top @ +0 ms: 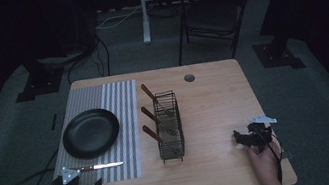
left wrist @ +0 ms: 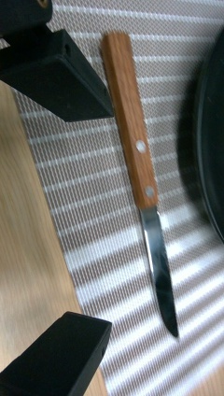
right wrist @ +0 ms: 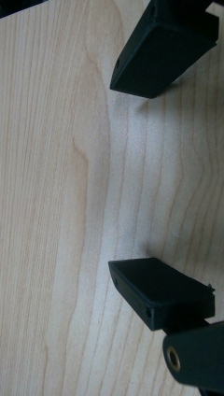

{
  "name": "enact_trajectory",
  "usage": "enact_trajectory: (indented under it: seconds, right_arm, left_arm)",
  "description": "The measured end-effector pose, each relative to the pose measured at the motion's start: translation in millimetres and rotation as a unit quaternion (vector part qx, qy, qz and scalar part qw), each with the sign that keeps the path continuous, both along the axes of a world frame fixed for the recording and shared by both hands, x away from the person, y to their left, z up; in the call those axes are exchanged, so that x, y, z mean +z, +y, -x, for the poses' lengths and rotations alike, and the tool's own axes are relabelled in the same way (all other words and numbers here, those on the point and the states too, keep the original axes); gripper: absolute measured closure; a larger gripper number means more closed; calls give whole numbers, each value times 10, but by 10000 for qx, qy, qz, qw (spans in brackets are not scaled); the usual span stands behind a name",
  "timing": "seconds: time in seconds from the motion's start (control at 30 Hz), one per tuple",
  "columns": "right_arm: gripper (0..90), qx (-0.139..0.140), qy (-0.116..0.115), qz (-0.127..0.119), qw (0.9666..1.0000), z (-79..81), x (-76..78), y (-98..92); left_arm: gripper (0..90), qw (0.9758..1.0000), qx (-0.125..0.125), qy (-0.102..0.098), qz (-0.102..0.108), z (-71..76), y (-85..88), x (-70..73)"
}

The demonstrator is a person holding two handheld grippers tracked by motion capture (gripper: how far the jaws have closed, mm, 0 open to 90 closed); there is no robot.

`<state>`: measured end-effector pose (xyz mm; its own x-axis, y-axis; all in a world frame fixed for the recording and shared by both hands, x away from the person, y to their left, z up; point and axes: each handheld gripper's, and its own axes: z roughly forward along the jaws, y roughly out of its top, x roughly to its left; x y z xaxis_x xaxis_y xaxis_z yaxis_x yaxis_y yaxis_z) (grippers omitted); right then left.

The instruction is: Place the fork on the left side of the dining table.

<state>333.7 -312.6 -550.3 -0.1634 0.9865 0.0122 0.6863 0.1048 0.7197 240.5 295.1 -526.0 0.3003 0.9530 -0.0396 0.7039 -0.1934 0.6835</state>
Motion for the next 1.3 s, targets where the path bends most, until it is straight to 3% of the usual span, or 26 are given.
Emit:
enact_trajectory:
  seconds: [0.13,0.3,0.6,0.87,1.13,1.3]
  right_arm:
    - [120,-1,2,1,10000,0,0,0]
    - [119,-1,2,1,10000,0,0,0]
    - [120,0,2,2,10000,0,0,0]
    - [119,-2,4,-1,10000,0,1,0]
    - [120,2,4,5,10000,0,0,-1]
    - [120,2,3,4,10000,0,0,-1]
  left_arm:
    - [17,10000,-85,-1,40,-8,-37,42]
    - [17,9994,-224,-37,277,8,-125,143]
    - [18,9981,-554,-229,155,10,-337,337]
    - [18,9972,-627,-275,309,-86,-435,439]
    - [30,9940,-883,-464,449,-170,-564,597]
    - [30,9924,-1025,-610,299,-257,-659,731]
